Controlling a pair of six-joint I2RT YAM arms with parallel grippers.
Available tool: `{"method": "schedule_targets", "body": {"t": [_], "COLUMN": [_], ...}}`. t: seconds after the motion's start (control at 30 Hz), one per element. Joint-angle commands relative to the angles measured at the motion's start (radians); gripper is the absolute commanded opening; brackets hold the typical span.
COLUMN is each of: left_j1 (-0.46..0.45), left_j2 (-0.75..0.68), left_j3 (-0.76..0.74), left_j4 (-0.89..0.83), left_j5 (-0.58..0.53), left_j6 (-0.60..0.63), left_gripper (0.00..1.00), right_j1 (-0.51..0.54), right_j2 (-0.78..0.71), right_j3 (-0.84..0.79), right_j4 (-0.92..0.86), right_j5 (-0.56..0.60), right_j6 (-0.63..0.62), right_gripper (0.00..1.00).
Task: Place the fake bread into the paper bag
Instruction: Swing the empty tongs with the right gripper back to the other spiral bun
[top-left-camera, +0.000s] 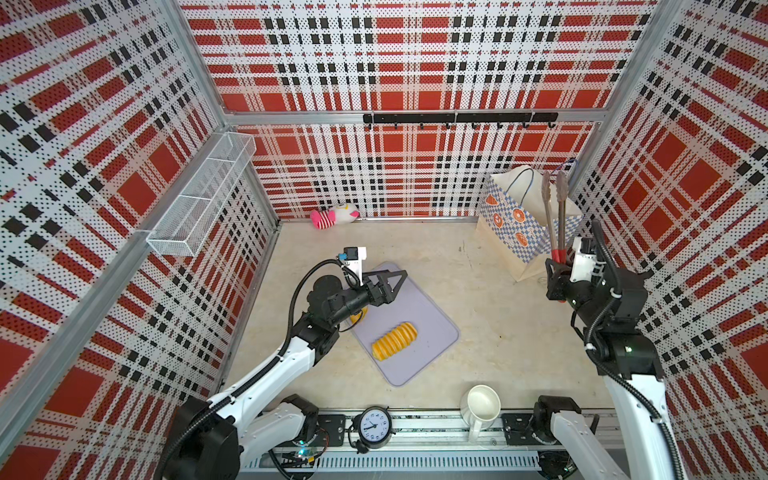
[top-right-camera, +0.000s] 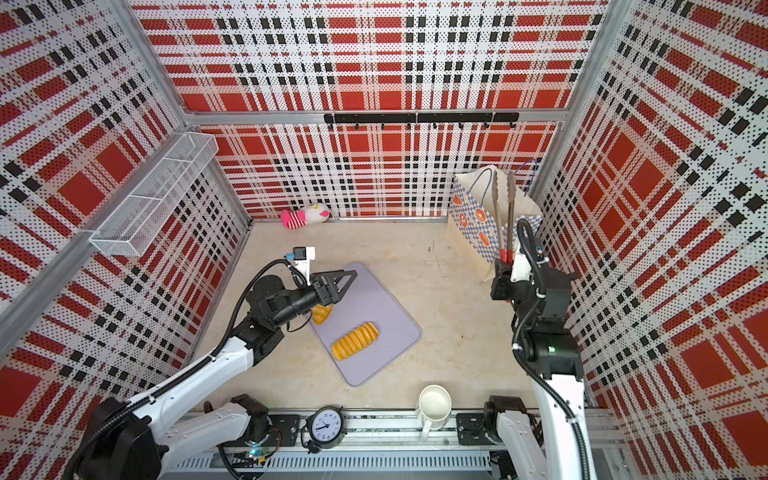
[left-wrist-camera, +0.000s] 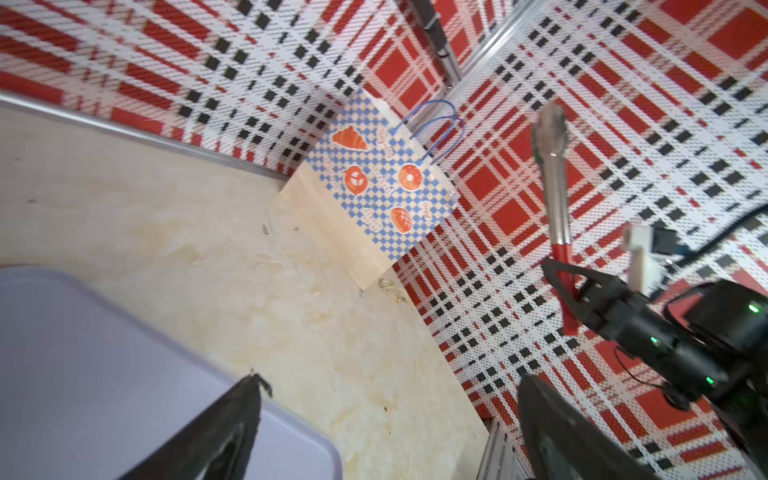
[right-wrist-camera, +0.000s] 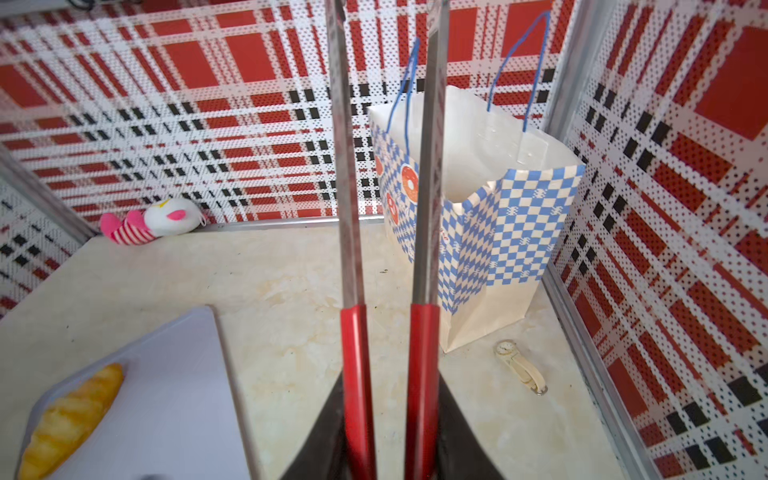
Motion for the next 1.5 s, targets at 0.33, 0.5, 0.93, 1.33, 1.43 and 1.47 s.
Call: {"method": "schedule_targets", "body": {"t": [0.33,0.5,0.93,1.33,1.43,1.47], "left_j1": [0.127,0.194,0.256,0.264,0.263,0.263], "left_j2": [-0.189,-0.247,-0.265,-0.244,-0.243,-0.243], "left_j3": [-0.002,-0.009,0.022,0.022,0.022,0.022], "left_j4": [-0.53,-0.648,-0.873,-0.905,-0.907,-0.91], "left_j5": [-0.009,0.045,0.077,0.106,0.106,0.106], "left_j6": [0.072,0.095,0.161,0.192,0.193,0.195], "left_gripper": [0.98,0.98,0.98,0.98,0.98,0.98], "right_j1": [0.493,0.686,0.744,0.818,0.84,0.847], "right_j2": [-0.021,0.054,0.162,0.189,0.207,0.213], "right_j3": [-0.114,-0.129,-0.16,-0.15,-0.143,-0.143], "right_j4": [-0.073,-0.16,-0.181,-0.235,-0.252,-0.253], "right_j5": [0.085,0.189,0.113,0.14,0.169,0.176], "right_j6": [-0.453,-0.647,-0.984,-1.068,-1.074,-1.076], "right_gripper": [0.31,0.33,0.3,0.34,0.35,0.35]}}
